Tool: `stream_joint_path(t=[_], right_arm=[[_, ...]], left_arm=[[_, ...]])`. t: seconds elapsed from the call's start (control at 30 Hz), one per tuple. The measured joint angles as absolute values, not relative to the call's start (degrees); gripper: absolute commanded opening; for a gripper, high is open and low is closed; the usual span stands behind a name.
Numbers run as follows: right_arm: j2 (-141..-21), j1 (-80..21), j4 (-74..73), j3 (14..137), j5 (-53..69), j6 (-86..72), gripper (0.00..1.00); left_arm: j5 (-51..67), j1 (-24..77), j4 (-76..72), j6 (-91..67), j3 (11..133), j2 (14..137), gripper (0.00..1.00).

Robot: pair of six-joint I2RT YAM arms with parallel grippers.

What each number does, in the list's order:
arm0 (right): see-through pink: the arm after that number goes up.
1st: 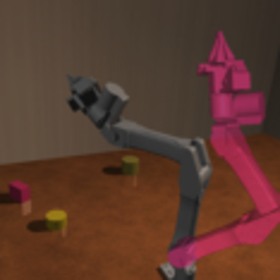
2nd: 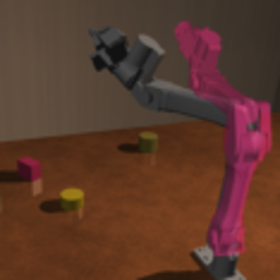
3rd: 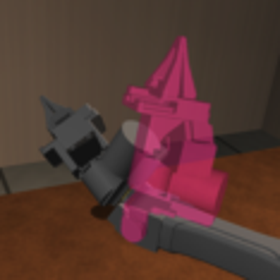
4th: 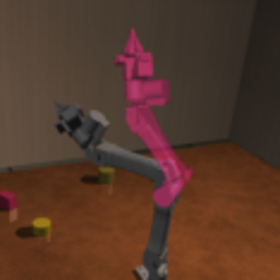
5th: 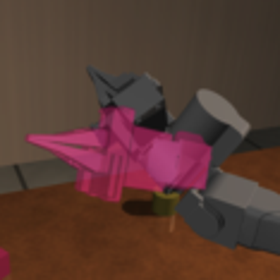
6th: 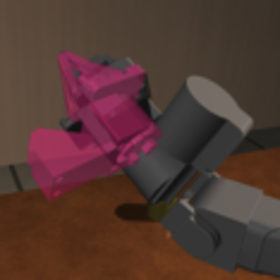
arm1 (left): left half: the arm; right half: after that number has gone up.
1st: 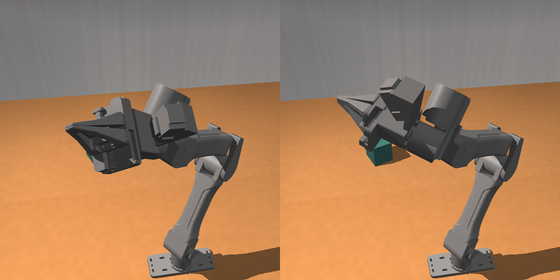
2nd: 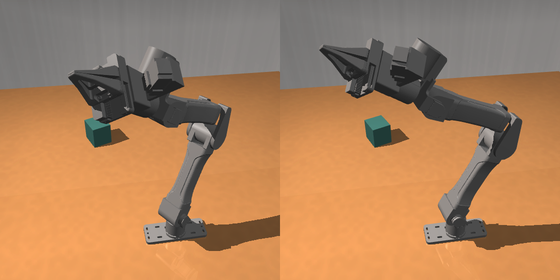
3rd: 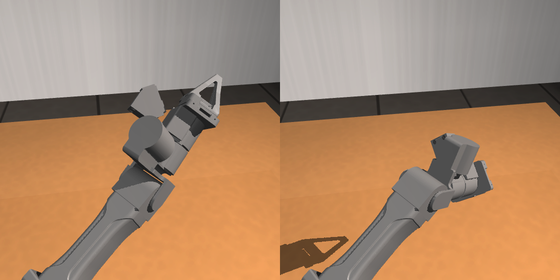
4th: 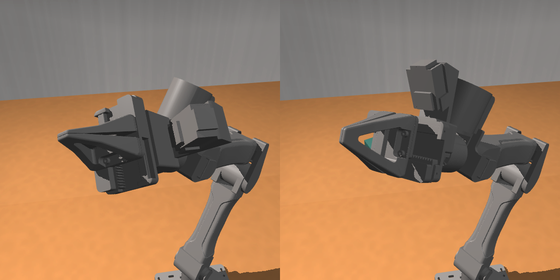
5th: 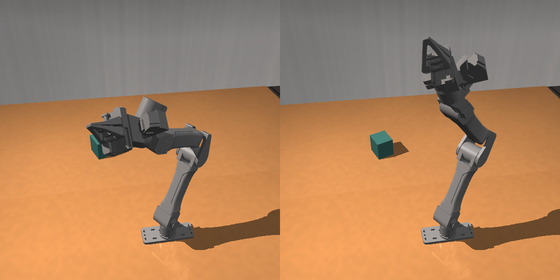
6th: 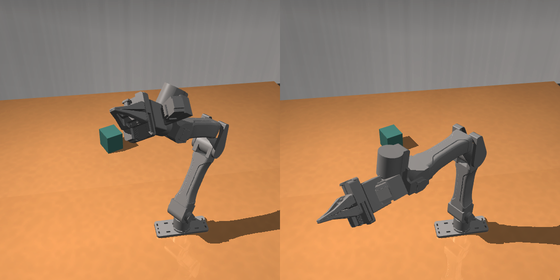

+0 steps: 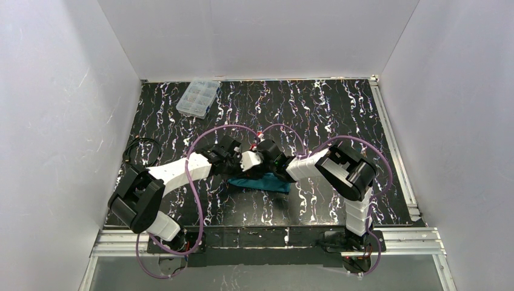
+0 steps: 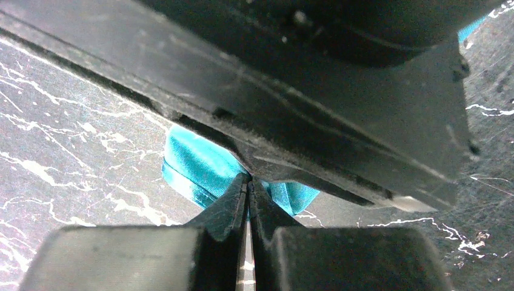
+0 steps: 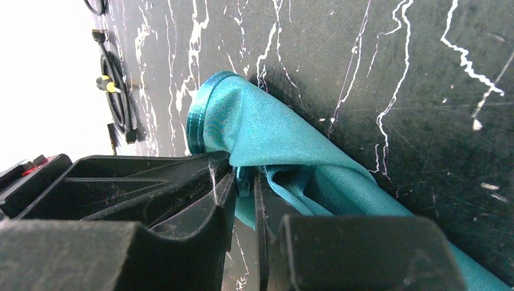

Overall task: Fold the napkin into a case and place the utensils inside
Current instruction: Stuff the top corner of the smaller-rectangle-folded napkin into the folded napkin.

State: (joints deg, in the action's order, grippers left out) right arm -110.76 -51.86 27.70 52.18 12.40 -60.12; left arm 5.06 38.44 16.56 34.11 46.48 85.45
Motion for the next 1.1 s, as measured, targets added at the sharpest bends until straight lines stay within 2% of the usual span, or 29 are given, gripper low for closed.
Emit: stream_joint_path(t=[0.7, 0.83, 0.93, 1.1], right_arm=[[-110.7, -51.7, 36.1, 47.9, 11.7, -65.8, 0.4], [-110.7, -51.7, 37.4, 47.2, 11.3, -66.7, 0.46], [-110.7, -51.7, 39.4, 46.3, 11.0, -67.7, 0.54], [-110.7, -51.4, 43.1, 44.8, 10.9, -69.4, 0.55]], left_arm=[[5.7, 39.0, 19.6, 29.7, 47.4, 82.3, 0.0], [6.6, 39.1, 19.9, 29.3, 47.5, 81.9, 0.0], [6.6, 39.1, 20.0, 29.3, 47.5, 81.6, 0.0], [5.7, 38.9, 20.0, 29.4, 47.5, 80.3, 0.0]])
